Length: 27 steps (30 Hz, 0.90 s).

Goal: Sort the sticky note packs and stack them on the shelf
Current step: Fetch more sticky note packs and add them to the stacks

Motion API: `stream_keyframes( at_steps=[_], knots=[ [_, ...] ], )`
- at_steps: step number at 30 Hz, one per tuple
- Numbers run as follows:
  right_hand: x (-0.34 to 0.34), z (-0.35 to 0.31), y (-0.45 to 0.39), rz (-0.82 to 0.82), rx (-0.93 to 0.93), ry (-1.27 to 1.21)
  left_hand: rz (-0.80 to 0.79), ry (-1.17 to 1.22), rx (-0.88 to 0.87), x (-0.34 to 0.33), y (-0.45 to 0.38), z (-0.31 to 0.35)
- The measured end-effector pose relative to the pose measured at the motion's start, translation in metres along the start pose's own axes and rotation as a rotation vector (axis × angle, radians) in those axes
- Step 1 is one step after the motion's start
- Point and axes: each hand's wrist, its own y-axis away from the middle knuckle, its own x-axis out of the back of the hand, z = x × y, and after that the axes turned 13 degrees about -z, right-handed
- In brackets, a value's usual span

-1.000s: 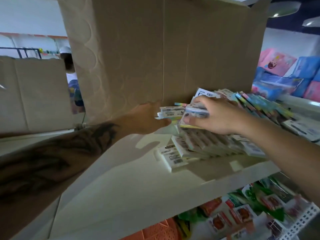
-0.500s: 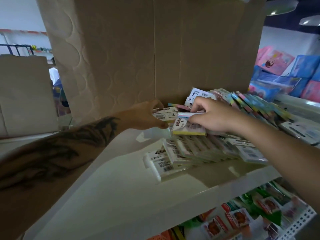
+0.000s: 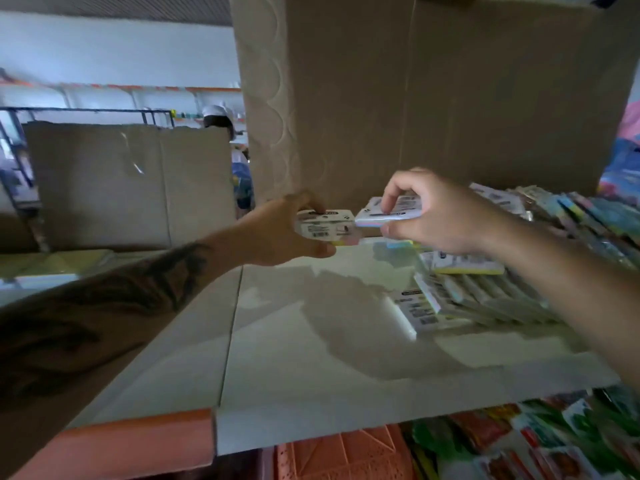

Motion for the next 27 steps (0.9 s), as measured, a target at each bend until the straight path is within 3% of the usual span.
stream_keyframes(
  at_steps=[9, 16, 27],
  knots=[
    [-0.098, -0.159, -0.059, -0.198, 0.323, -0.078, 0.104, 0.017, 0.274, 0.057, 0.205, -0.128],
    [-0.178, -0.286, -0.082, -0.328, 0.459, -0.089, 0.108, 0.092, 0.348, 0.103, 0.335, -0.223],
    [-0.259, -0.419, -0.123, -0.365, 0.442, -0.150, -0.034, 0.034, 0.376, 0.166, 0.429, -0.349]
  ],
)
